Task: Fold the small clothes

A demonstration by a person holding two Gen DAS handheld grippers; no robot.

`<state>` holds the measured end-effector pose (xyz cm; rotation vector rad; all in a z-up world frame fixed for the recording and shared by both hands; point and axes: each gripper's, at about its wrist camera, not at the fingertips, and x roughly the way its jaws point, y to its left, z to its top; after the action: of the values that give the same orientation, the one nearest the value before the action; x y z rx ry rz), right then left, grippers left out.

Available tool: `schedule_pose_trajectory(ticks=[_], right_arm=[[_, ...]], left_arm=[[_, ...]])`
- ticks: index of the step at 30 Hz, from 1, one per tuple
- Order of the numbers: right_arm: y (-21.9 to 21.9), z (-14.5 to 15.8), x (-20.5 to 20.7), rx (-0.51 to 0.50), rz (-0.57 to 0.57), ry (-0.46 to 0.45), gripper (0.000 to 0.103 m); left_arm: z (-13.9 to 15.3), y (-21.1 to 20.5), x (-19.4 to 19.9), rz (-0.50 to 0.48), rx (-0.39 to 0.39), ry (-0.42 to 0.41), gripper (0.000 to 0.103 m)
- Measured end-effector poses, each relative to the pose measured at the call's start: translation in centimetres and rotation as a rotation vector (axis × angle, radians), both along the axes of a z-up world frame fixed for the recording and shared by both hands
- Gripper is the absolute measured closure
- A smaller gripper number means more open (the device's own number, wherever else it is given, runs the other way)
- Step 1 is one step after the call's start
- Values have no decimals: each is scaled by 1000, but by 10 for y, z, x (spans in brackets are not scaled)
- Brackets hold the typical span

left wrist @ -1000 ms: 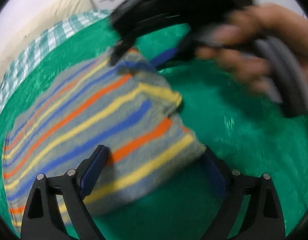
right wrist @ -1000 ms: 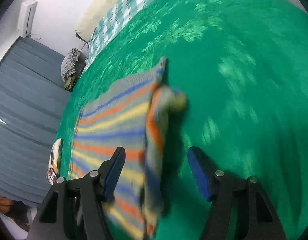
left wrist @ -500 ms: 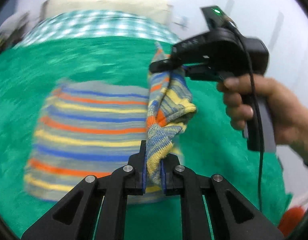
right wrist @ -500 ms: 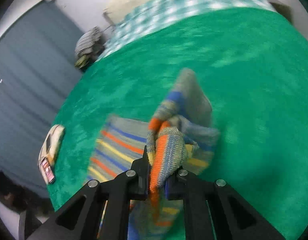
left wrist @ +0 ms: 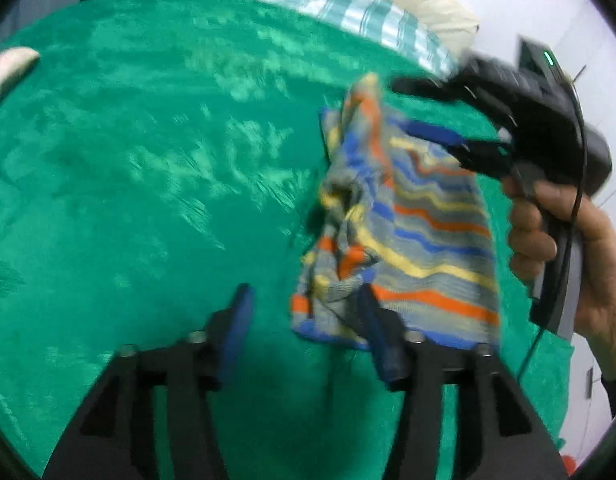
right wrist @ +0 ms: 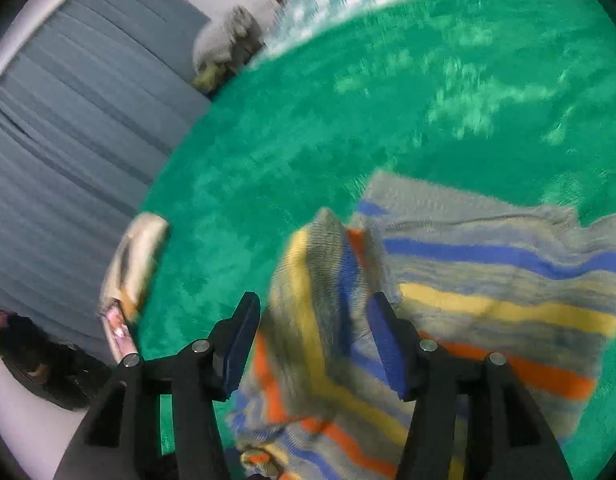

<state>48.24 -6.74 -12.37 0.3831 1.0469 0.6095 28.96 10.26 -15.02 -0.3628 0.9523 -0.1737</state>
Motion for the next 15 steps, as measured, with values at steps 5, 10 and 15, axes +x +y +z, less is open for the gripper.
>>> schedule_pose_trajectory(ticks=[5,10,15], right_arm=[[-37,39,-60,-148,17,-173,46],[-40,4,-129,-231,173,-159,47],[-56,-30,-159,-315,158,-128,55]], left_arm=[[20,-3,-1,-48,-29,-83,29],[-17,-17,36,-35,88,38,56],[-13,-16,27,-104,183,57,39]])
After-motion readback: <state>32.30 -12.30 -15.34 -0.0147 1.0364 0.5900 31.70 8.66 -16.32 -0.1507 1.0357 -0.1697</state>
